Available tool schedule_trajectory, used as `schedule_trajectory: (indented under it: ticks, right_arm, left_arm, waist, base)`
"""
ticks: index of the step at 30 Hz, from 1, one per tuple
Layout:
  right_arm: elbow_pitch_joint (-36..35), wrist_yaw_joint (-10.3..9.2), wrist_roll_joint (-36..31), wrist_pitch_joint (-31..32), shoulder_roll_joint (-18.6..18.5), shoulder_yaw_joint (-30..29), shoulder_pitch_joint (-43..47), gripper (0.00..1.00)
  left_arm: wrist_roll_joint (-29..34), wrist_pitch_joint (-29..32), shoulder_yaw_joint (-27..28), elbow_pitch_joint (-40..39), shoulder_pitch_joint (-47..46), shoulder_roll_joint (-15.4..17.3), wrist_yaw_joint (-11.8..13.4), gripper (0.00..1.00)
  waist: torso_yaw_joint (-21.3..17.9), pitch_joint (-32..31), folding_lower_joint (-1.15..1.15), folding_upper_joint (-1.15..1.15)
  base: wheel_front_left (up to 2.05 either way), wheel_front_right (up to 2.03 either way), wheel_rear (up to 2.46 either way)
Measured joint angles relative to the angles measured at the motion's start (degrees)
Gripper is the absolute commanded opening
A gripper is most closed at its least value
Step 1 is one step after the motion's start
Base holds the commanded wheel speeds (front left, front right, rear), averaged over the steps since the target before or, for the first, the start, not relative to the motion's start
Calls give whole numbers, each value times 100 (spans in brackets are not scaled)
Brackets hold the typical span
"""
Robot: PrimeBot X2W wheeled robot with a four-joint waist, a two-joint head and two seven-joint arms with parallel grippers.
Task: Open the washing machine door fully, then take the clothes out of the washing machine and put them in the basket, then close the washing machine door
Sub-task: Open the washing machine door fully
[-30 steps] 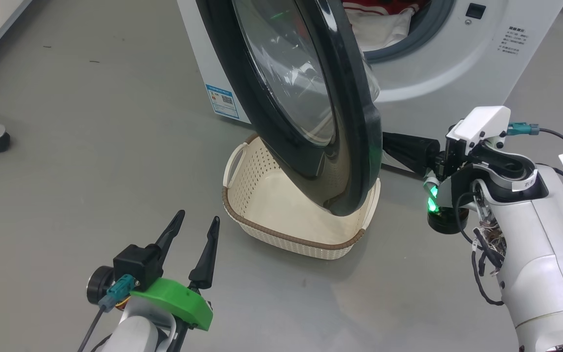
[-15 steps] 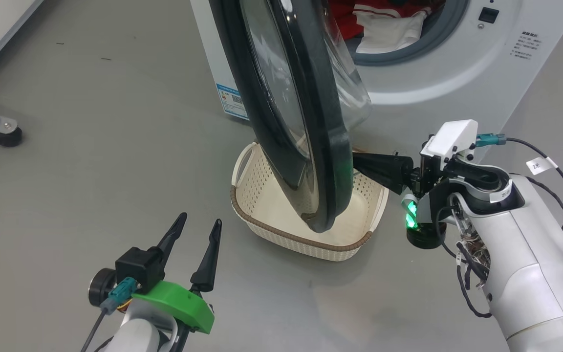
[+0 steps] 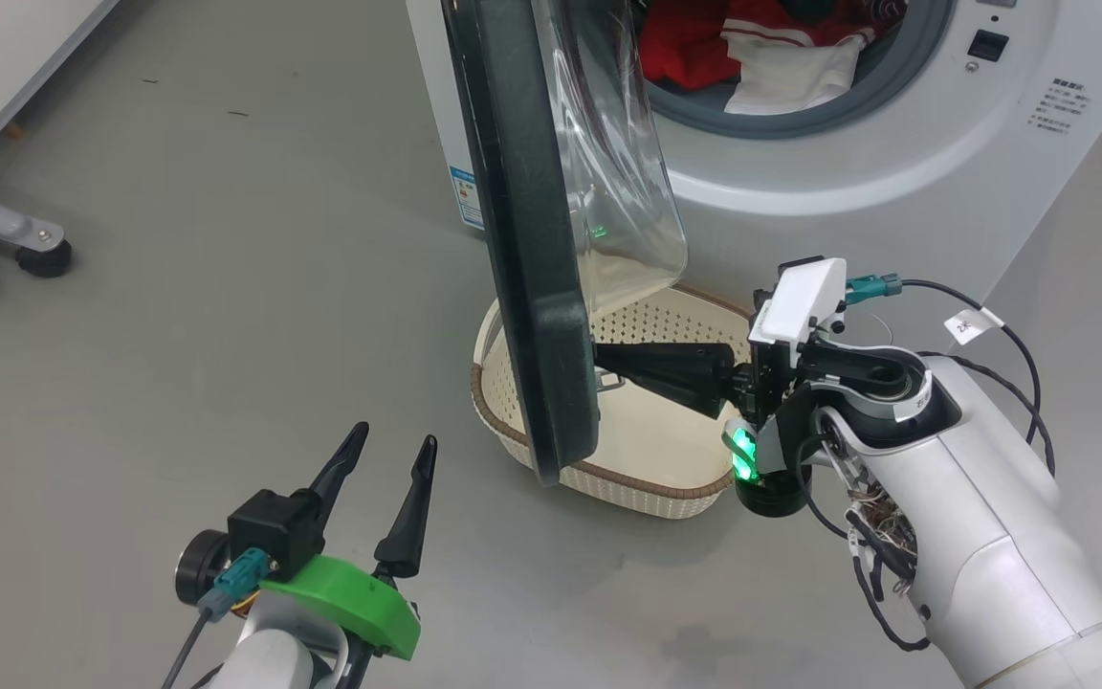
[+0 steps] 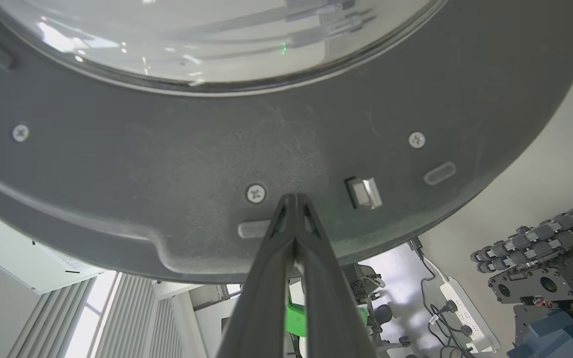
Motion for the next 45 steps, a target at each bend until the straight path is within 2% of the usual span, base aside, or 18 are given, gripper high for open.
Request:
schedule_trajectory:
  ticks: [13,22,26,32,34,35,37,40,45]
  right_arm:
    - [-196,0,338,-398,1,638,2,0]
    - [-77,12,130,-739,23,671,1,0]
    - [-63,235,-166,-948,-56,664,4,0]
    - [-268,780,-955,-1604,-552,710,122,0]
    - [-322,855,-1151,-1703,-611,790,147,0]
    - [-410,1003,-1563,-1926,-738,926,176,0]
    - [-474,1125,-1741,-2187,-849,903,276,0]
    - [-533,1216,-2009,-2485,-992,902,410,0]
    - [-723,1273,-3184,-3265,-1603,1152,659,0]
  left_arm:
    - [-1,0,0,-60,73,1,0,100]
    - [23,0,229,-67,76,3,12,100]
    - [64,0,325,-68,77,23,53,100]
    - [127,0,401,-64,104,123,54,100]
    - [131,0,427,-64,126,145,54,100]
    - [144,0,504,-62,194,193,54,100]
    - [116,0,616,-57,259,218,54,100]
    - [118,0,695,-57,298,257,55,100]
    - [115,0,910,-63,352,307,63,100]
  waist:
    - [105,17,0,0]
    - [-17,-62,0,0]
    - [-131,-160,0,0]
    - [-351,-342,0,0]
    - [-394,-371,0,0]
    - [-489,-427,0,0]
    - [-594,-481,0,0]
    - [-701,-536,0,0]
    - [-965,-682,0,0]
  base:
    - [0,0,0]
    - [0,0,0]
    - [0,0,0]
    - [0,0,0]
    - [0,0,0]
    - [0,0,0]
    - [0,0,0]
    - [0,0,0]
    - [0,0,0]
